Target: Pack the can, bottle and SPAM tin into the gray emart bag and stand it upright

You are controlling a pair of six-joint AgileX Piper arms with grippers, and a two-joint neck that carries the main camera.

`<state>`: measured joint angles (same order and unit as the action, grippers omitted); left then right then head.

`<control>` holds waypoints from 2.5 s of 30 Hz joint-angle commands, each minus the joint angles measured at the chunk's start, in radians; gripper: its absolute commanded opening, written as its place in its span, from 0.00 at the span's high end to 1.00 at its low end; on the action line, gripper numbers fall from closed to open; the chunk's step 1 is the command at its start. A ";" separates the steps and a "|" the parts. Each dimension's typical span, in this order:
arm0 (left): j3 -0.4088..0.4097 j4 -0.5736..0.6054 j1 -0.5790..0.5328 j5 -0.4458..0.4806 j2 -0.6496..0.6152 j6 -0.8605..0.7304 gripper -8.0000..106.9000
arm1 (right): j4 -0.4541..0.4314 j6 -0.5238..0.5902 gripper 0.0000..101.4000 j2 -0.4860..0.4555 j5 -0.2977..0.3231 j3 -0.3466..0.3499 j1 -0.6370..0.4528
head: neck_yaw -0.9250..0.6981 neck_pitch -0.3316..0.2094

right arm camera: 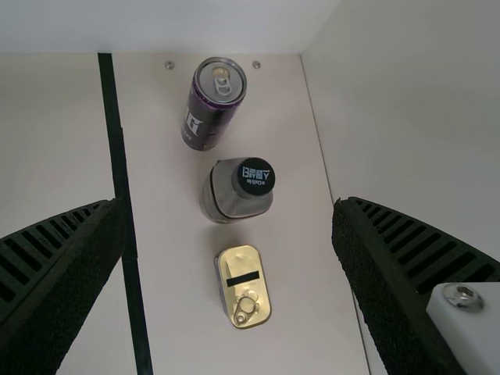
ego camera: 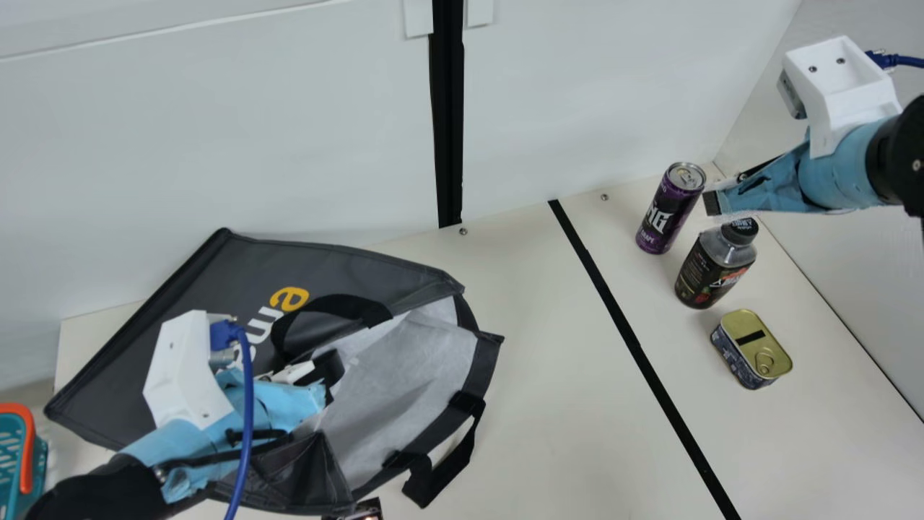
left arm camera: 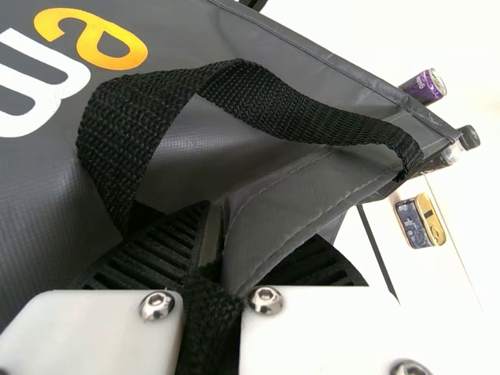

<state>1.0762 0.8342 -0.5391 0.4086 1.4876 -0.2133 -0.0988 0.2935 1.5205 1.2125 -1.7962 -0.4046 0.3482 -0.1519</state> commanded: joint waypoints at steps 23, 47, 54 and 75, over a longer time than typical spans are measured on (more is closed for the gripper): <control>0.000 0.000 0.000 0.000 0.000 0.000 1.00 | 0.102 -0.025 0.06 0.296 0.008 -0.190 -0.043 | 0.001 -0.023; 0.000 0.000 0.000 0.000 0.000 0.000 1.00 | 0.163 0.025 0.06 0.576 0.008 -0.405 -0.062 | 0.001 -0.023; 0.000 0.000 0.000 0.000 0.000 0.000 1.00 | 0.168 0.034 0.06 0.651 0.008 -0.459 -0.061 | 0.001 -0.023; 0.000 0.000 0.000 0.000 0.000 0.000 1.00 | 0.208 0.075 0.06 0.833 0.008 -0.612 -0.050 | 0.001 -0.023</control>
<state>1.0762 0.8342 -0.5391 0.4086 1.4876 -0.2133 0.1097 0.3683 2.3500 1.2189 -2.4064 -0.4555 0.3467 -0.1519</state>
